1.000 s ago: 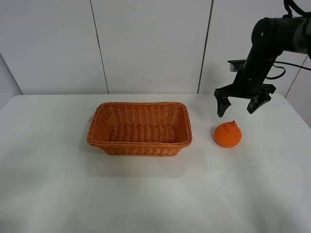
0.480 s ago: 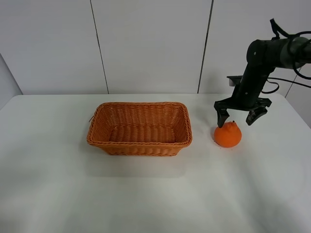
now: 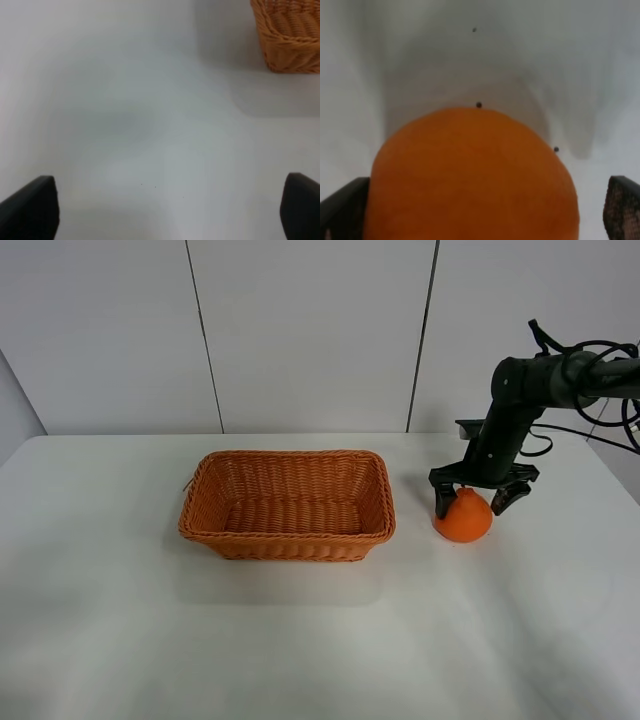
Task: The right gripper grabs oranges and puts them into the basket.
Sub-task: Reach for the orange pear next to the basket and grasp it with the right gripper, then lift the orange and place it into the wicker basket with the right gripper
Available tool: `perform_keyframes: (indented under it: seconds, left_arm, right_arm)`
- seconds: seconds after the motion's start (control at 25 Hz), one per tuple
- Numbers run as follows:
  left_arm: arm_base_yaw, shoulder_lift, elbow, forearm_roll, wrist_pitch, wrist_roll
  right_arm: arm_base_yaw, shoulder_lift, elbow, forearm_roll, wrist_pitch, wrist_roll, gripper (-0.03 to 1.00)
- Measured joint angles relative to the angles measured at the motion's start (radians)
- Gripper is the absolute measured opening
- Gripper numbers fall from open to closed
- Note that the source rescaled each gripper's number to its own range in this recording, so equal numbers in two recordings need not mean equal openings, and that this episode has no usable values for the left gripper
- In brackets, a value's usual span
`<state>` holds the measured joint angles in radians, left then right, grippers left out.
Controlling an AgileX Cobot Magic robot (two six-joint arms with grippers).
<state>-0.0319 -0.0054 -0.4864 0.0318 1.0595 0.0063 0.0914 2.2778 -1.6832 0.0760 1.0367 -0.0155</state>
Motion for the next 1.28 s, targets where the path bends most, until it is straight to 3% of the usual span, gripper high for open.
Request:
perform_keyframes:
  seconds: [0.08,0.12,0.28,0.32,0.36,0.56,0.76,0.96,1.28]
  left_arm:
    - [0.000,0.000,0.000,0.000,0.000,0.000]
    - [0.000,0.000,0.000,0.000,0.000,0.000]
    - [0.000,0.000,0.000,0.000,0.000,0.000]
    - [0.000,0.000,0.000,0.000,0.000,0.000]
    - [0.000,0.000,0.000,0.000,0.000,0.000]
    - [0.000,0.000,0.000,0.000,0.000,0.000]
    - [0.000,0.000,0.000,0.000,0.000,0.000]
    - [0.000,0.000,0.000,0.000,0.000,0.000]
    - [0.000,0.000,0.000,0.000,0.000,0.000]
  right_arm:
    - [0.000,0.008,0.000,0.014,0.001,0.000,0.88]
    - [0.000,0.009,0.000,0.018,0.001,0.000,0.78]
    - [0.002,0.009,-0.014,0.020,0.027,0.000,0.17]
    - [0.003,0.005,-0.021,0.021,0.031,0.000,0.04]
    - [0.003,0.000,-0.025,0.021,0.034,0.000,0.00]
    - [0.005,-0.037,-0.078,0.008,0.078,-0.012,0.00]
    - [0.005,-0.112,-0.228,-0.009,0.164,-0.015,0.00]
    - [0.026,-0.172,-0.347,-0.021,0.178,-0.018,0.00]
    - [0.221,-0.180,-0.392,-0.024,0.184,-0.017,0.00]
